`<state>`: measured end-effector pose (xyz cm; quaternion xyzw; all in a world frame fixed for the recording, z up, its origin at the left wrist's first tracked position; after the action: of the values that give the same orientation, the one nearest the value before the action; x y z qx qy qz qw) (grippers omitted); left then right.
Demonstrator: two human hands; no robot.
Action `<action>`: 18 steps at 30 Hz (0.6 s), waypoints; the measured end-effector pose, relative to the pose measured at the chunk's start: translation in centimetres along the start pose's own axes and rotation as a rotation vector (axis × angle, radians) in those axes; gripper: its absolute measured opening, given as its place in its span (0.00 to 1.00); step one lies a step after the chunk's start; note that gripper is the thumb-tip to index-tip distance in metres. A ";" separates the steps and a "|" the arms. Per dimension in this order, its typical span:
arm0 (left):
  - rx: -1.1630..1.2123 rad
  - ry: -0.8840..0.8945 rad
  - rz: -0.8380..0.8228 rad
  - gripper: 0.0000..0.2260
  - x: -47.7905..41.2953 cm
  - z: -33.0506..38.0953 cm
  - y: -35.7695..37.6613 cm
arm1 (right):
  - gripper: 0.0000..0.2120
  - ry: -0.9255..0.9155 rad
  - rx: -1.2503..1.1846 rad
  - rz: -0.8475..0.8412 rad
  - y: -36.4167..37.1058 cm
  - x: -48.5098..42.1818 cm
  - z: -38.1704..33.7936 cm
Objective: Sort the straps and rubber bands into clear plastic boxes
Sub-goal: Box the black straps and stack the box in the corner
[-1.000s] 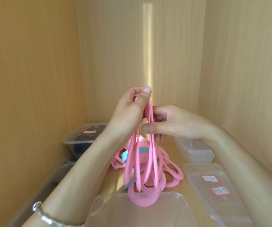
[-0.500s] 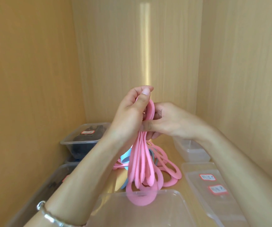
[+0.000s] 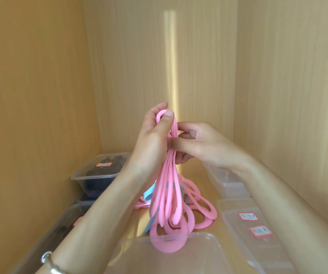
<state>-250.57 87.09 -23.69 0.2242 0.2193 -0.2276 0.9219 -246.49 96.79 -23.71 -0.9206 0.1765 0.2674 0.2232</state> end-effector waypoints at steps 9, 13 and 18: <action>-0.033 -0.013 0.057 0.15 -1.2 -0.4 -1.3 | 0.05 -0.001 -0.048 0.068 -1.1 -0.4 0.7; -0.182 0.018 -0.001 0.29 -0.9 -0.9 -1.3 | 0.03 -0.018 -0.098 0.108 -1.9 -0.5 0.4; -0.295 0.014 -0.159 0.28 0.2 -1.4 -0.7 | 0.06 -0.017 -0.123 0.197 -2.5 -0.6 0.3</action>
<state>-251.23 87.18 -25.16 0.0699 0.2740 -0.2637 0.9222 -245.97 99.14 -22.76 -0.9084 0.2476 0.3063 0.1405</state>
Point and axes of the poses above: each hand's wrist, its own x-axis away from the middle knuckle, its own y-axis out of the palm, z = x × y, the point moved 4 cm from there along -x, towards the middle knuckle, and after that the axes turned 13 degrees about z, right-handed, at the moved point
